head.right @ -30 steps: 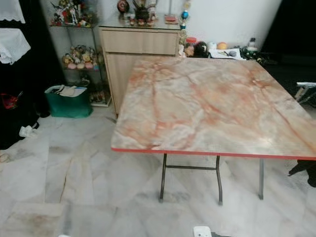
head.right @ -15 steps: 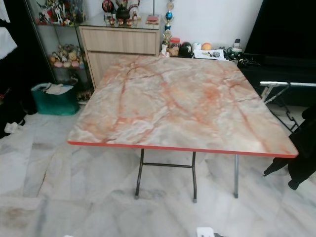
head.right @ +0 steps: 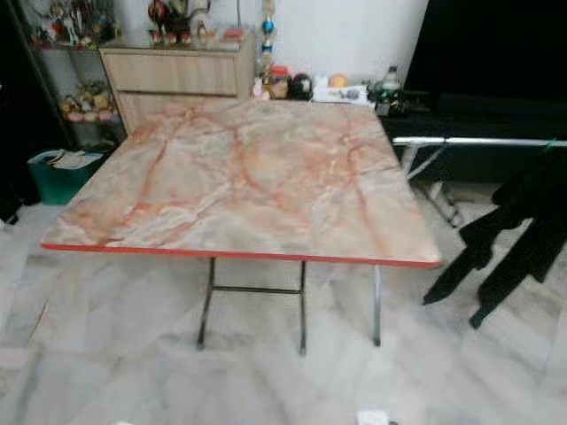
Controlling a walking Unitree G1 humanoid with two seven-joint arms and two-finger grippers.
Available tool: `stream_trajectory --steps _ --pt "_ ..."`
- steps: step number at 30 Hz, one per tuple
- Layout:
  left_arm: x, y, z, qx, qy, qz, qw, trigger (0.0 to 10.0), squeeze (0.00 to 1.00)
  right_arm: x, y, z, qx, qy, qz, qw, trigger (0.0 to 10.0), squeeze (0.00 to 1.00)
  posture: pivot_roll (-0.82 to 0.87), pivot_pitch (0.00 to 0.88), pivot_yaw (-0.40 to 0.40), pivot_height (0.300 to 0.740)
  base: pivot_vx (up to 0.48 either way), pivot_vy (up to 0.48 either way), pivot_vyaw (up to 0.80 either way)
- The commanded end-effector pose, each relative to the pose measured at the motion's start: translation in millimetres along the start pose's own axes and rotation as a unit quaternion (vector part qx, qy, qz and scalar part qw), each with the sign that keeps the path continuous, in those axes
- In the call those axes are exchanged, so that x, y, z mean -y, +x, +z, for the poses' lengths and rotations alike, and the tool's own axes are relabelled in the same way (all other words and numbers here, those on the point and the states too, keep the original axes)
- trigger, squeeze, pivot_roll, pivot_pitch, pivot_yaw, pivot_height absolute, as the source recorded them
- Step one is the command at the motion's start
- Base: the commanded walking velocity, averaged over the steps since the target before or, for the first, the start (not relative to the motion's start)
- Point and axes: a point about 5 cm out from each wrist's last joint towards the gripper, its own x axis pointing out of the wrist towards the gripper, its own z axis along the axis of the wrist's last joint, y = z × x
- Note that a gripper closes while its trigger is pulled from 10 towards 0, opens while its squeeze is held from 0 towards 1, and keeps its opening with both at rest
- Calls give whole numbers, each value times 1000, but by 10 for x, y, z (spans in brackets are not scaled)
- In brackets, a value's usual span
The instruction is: Hang hanger
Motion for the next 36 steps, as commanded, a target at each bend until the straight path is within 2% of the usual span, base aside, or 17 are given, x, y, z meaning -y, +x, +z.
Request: stream_trajectory --steps 1,21,25,36 --pt "-20 -18 28 51 -148 -10 988 10000 0 -127 -9 -72 9 96 39 995 10000 0 218 0 -30 740 0 -480 0" --pt "-20 -18 28 51 -148 -10 988 10000 0 -127 -9 -72 9 96 39 995 10000 0 218 0 -30 740 0 -480 0" --pt "-29 -15 47 53 -149 -10 987 10000 0 -113 -5 -15 25 133 43 990 10000 0 218 0 -33 740 0 -480 0" --pt "-25 -16 50 57 -153 -14 986 10000 0 -111 -6 -13 27 142 44 989 10000 0 219 0 -32 740 0 -480 0"
